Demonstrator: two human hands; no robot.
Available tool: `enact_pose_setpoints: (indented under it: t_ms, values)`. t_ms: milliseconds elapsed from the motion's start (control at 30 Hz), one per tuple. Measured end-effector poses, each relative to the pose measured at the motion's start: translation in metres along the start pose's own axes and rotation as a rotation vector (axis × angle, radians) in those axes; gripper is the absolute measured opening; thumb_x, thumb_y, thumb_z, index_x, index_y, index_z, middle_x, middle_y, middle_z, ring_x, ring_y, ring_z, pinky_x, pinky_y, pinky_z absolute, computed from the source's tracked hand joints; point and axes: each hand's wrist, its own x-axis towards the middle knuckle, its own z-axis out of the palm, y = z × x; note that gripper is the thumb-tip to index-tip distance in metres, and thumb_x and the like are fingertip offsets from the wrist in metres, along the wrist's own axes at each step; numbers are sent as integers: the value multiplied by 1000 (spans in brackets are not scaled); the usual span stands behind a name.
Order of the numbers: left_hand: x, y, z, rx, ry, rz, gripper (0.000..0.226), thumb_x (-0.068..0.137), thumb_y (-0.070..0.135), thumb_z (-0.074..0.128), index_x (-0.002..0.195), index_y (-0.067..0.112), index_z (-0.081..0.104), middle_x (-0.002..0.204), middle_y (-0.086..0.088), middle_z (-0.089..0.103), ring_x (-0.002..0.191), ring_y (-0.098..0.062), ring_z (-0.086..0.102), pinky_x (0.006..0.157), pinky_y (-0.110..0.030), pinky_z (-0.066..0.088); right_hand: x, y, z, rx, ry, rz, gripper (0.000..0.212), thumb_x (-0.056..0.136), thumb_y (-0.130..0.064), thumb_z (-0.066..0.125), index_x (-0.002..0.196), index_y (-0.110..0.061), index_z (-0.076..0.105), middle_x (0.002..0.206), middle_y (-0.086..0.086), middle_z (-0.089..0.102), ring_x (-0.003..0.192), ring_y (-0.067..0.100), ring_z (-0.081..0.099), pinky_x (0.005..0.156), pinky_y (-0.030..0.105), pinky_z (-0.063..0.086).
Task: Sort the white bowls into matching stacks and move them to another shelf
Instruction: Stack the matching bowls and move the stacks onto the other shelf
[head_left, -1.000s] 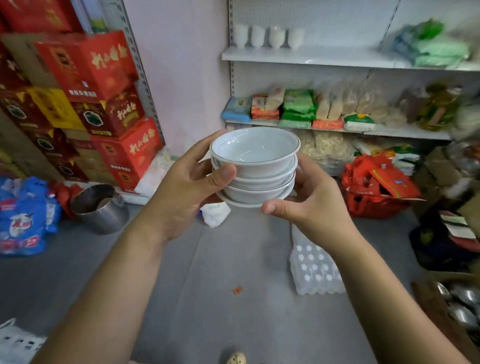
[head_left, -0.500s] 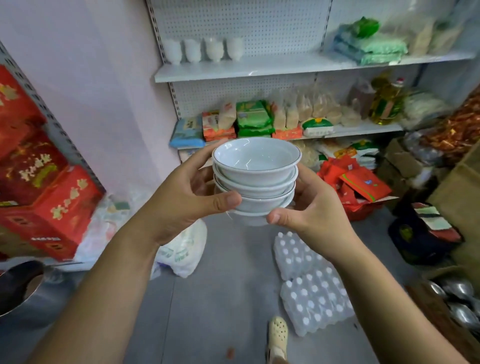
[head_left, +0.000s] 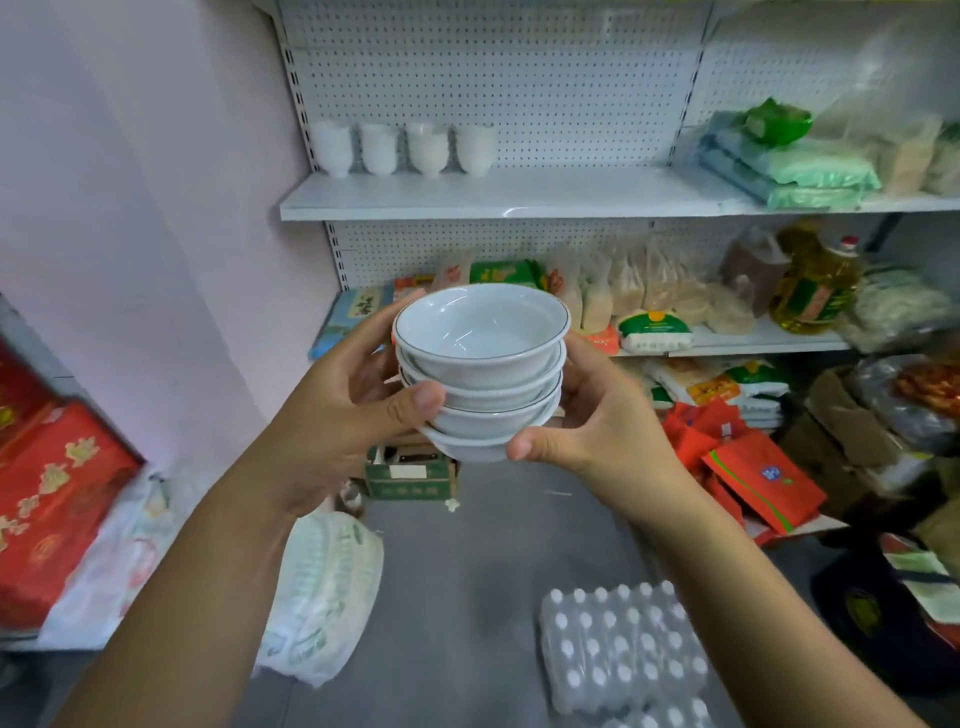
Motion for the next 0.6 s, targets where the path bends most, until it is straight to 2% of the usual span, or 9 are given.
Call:
enact_pose_setpoints:
  t_ms: [133, 300, 400, 467, 600]
  values:
    - [53, -15, -31, -17, 39, -24, 98, 65, 60, 89, 149, 31, 49, 142, -4, 63, 130, -27, 61, 92, -41, 59, 64, 30, -6, 20, -42, 40, 91, 64, -5, 83, 146, -2, 46, 139, 11, 63, 133, 27, 57, 101, 34, 51]
    - [133, -32, -78, 20, 49, -24, 99, 63, 70, 85, 148, 30, 51, 138, -5, 66, 125, -27, 64, 88, -43, 59, 144, 64, -9, 26, 13, 30, 91, 60, -9, 85, 144, -6, 49, 134, 8, 67, 129, 23, 61, 95, 27, 53]
    - [188, -34, -111, 21, 8, -24, 103, 64, 72, 82, 150, 27, 49, 138, -3, 65, 124, -25, 65, 87, -39, 59, 198, 79, -7, 63, 65, 5, 96, 60, -22, 88, 145, -5, 47, 135, 7, 66, 130, 23, 60, 96, 28, 54]
    - [224, -34, -133, 27, -30, -15, 96, 67, 70, 82, 148, 29, 51, 137, -1, 66, 122, -24, 65, 86, -38, 59, 234, 86, -4, 83, 98, 0, 99, 60, -30, 91, 145, -3, 47, 135, 8, 66, 129, 23, 60, 95, 27, 54]
    - [292, -38, -171, -30, -85, -24, 90, 67, 63, 85, 144, 29, 55, 131, 3, 70, 117, -17, 68, 83, -32, 59, 297, 103, -3, 61, 170, -25, 98, 60, -36, 91, 144, -6, 49, 134, 6, 67, 129, 22, 60, 95, 29, 53]
